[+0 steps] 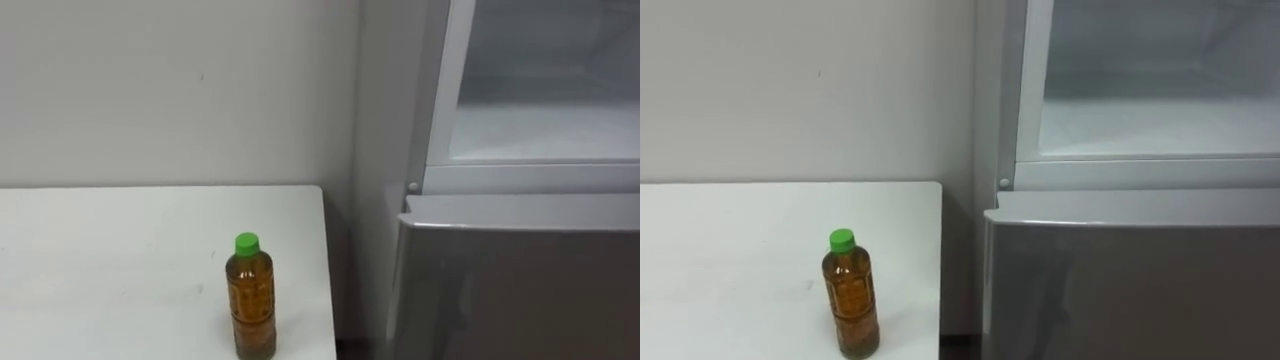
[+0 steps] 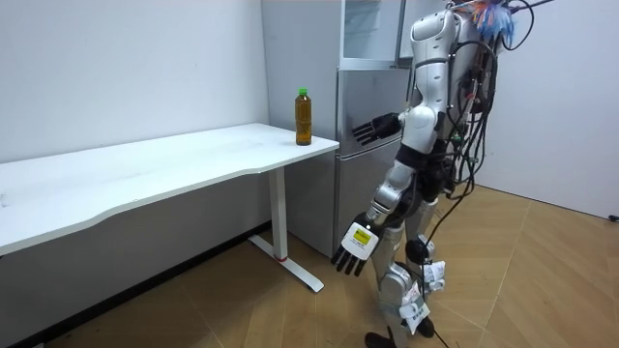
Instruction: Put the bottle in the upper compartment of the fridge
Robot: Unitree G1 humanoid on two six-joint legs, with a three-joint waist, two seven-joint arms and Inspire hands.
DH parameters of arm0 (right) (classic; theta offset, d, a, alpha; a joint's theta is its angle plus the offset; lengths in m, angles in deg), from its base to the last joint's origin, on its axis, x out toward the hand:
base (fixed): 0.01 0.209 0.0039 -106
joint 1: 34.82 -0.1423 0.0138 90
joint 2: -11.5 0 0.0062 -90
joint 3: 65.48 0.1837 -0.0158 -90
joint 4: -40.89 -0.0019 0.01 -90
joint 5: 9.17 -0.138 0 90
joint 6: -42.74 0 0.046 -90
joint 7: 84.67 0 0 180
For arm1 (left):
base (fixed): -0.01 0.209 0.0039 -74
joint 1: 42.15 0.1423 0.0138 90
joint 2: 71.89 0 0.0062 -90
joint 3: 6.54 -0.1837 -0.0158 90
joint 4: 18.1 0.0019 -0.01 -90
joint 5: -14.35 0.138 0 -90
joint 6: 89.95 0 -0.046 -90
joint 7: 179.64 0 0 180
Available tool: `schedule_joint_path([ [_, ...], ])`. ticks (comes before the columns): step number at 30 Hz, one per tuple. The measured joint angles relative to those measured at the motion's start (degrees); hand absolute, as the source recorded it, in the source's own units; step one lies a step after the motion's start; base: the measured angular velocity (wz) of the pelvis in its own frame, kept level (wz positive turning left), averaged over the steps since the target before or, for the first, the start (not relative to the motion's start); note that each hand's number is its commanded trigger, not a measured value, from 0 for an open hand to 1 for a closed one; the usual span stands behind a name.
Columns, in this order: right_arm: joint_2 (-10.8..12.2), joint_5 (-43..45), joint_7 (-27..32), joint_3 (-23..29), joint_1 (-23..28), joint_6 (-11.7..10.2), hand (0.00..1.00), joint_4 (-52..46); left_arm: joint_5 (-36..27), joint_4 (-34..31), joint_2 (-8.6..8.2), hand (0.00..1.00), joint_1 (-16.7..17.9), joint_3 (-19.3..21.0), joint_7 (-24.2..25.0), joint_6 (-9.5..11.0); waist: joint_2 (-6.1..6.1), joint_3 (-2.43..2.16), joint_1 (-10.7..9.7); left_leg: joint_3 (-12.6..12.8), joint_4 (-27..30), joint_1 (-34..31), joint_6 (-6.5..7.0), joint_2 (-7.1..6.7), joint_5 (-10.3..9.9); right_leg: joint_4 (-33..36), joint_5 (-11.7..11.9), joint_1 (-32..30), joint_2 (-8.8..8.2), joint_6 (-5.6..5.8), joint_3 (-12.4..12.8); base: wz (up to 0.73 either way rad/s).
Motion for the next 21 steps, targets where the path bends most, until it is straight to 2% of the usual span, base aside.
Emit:
schedule_joint_path([
  [2,-0.3,0.0,0.0,0.0,-0.9,0.7,0.00,0.0,0.0,0.0,0.38,0.00,0.0,0.0,0.0,0.1,-0.50,0.19,0.1,0.0,0.3,-0.2,0.01,0.01,0.0,0.0,0.0,-0.1,-0.06,-0.02,0.0,0.02],
  [5,-1.0,0.0,-0.2,0.0,-1.8,1.0,0.00,0.0,-0.1,0.0,0.65,0.00,-0.1,-0.7,0.0,0.4,-0.62,0.15,0.3,0.0,0.5,-0.2,0.06,0.01,0.0,0.2,0.0,-0.2,-0.22,-0.04,0.0,0.00],
  [17,-1.1,0.2,-0.7,0.0,-3.0,1.0,0.00,-0.7,0.0,0.1,0.86,0.00,-0.7,-1.2,0.0,0.9,-0.61,-0.03,0.5,-0.5,0.3,-1.0,-0.06,0.10,0.4,0.3,0.3,-0.7,-0.08,-0.45,-0.5,0.01],
  [21,-1.2,1.9,-0.5,-0.2,-3.0,1.1,0.00,-1.3,0.2,0.1,1.03,0.00,-0.7,-1.0,0.0,1.0,-1.12,-0.09,1.4,-0.6,0.4,-1.0,-0.21,0.16,0.7,0.2,0.4,-0.8,0.02,-0.59,-0.6,0.01],
])
